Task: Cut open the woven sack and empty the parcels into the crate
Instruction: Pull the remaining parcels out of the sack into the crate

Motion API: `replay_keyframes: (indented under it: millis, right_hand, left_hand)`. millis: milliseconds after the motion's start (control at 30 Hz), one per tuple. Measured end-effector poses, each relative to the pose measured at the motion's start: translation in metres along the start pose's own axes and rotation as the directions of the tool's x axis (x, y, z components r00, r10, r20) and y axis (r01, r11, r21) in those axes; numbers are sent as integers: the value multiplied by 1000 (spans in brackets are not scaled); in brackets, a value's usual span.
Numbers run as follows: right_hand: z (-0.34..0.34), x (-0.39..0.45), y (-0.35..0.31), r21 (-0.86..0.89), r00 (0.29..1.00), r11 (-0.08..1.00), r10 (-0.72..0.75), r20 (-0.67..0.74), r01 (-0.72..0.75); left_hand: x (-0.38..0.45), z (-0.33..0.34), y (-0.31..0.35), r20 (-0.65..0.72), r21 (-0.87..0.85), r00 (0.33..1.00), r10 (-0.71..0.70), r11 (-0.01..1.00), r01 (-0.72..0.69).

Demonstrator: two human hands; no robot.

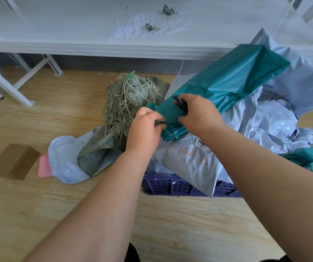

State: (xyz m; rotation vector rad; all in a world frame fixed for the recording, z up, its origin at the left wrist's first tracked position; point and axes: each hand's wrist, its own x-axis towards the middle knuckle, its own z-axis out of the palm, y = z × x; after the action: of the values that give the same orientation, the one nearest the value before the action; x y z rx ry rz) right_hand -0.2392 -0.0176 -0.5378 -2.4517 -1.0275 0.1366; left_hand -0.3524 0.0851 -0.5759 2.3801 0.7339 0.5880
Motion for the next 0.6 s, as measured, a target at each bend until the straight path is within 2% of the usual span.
replay_keyframes:
  millis: [100, 133, 167, 200, 233, 300, 333, 367, 400, 500, 533, 600]
  right_hand:
    - [0, 2, 4, 0, 1000, 1000, 15, -15, -15]
    - [1, 4, 6, -5, 1000, 1000, 20, -19, -20]
    - [1, 5, 7, -9, 999, 1000, 27, -23, -27]
    - [2, 6, 8, -13, 999, 999, 37, -22, -38]
    - [4, 6, 9, -18, 999, 999, 47, -18, -47]
    - [6, 7, 10, -30, 998, 998, 59, -9, -59]
    - [7, 7, 11, -39, 998, 997, 66, -5, -67]
    - [8, 7, 11, -49, 997, 996, 72, -2, -72]
    - [9, 7, 11, -61, 997, 995, 75, -2, -75]
    - [13, 7, 12, -95, 995, 991, 95, -30, -97]
    - [13, 7, 12, -104, 994, 989, 105, -42, -109]
    - [13, 8, 11, -115, 991, 985, 124, -49, -129]
  left_hand:
    - [-2, -5, -3, -115, 5, 992, 42, 999, -41]
    - [-3, -9, -3, -103, -35, 994, 42, 998, -46]
    - [-4, -12, -3, -28, -79, 999, 31, 996, -33]
    - [-5, -15, -2, 116, -92, 993, 15, 996, -4]
    - [-6, -16, -2, 299, -58, 954, -9, 998, 28]
    - [-11, -15, -3, 617, 85, 780, -101, 994, 62]
    - [-13, -16, -6, 702, 161, 694, -161, 985, 65]
    - [-12, -20, -10, 735, 231, 639, -226, 970, 77]
    - [-9, -26, -15, 728, 292, 621, -290, 951, 102]
    - [5, -54, -32, 642, 363, 655, -398, 911, 197]
    - [8, -60, -32, 633, 345, 671, -385, 917, 201]
    - [12, -61, -22, 640, 251, 720, -268, 959, 134]
